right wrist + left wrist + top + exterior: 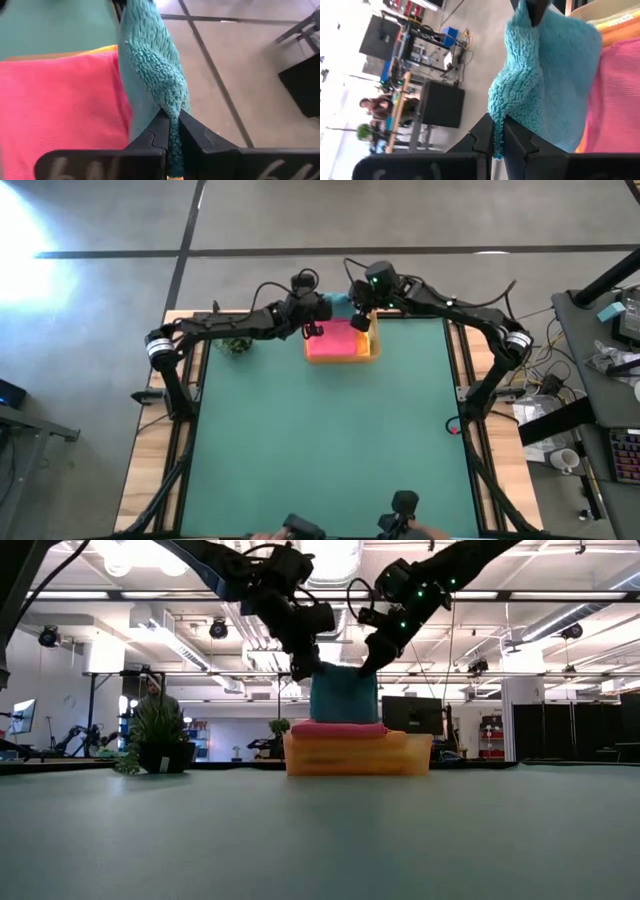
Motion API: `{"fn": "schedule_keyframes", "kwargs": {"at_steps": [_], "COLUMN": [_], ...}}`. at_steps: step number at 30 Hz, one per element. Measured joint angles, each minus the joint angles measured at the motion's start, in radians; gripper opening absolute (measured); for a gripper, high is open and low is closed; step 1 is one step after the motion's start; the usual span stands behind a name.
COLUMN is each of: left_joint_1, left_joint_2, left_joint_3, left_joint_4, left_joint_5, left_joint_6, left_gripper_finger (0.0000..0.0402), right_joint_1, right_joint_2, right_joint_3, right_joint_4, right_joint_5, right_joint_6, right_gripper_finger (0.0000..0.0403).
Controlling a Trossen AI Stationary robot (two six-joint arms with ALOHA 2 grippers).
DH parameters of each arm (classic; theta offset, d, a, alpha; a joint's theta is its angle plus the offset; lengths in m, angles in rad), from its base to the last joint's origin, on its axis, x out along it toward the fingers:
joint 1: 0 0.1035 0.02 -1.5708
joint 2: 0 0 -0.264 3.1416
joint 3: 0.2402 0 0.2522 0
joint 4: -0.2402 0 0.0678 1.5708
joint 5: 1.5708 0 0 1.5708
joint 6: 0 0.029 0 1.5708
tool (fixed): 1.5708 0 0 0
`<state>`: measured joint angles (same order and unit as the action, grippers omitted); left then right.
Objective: Fold microfiber towels
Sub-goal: Put the folded green towel into the orange bin
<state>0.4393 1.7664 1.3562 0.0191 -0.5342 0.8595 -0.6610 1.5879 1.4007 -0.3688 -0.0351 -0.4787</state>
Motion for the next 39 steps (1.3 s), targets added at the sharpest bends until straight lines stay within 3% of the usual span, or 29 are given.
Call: {"fn": "schedule_keyframes", "kwargs": {"at_steps": [8, 12, 16, 24, 34, 39], "left_joint_1": [0.000, -0.003, -0.012, -0.035, -0.055, -0.054], "left_joint_2": [-0.001, -0.001, -0.002, -0.003, -0.067, -0.084], "left_joint_3": [0.043, 0.055, 0.049, 0.049, 0.057, 0.053], "left_joint_4": [-0.004, -0.056, -0.181, -0.447, -0.528, -0.582], "left_joint_5": [-0.001, -0.030, -0.018, 0.145, 0.155, 0.256], "left_joint_6": [0.122, 0.116, 0.004, -0.249, -0.252, -0.276], "left_gripper_finger": [0.0013, 0.0013, 0.0013, 0.0013, 0.0013, 0.0013], "right_joint_1": [-0.026, -0.024, -0.007, 0.039, 0.090, 0.092], "right_joint_2": [0.000, 0.000, 0.000, 0.011, 0.079, 0.080], "right_joint_3": [-0.028, -0.025, -0.025, -0.039, -0.046, -0.046], "right_joint_4": [0.090, 0.079, 0.008, -0.137, -0.138, -0.153], "right_joint_5": [-0.001, -0.078, -0.109, -0.240, -0.274, -0.272], "right_joint_6": [-0.020, 0.011, 0.034, 0.103, 0.132, 0.152], "right_gripper_finger": [0.0012, 0.0012, 0.0012, 0.0012, 0.0012, 0.0012]}}
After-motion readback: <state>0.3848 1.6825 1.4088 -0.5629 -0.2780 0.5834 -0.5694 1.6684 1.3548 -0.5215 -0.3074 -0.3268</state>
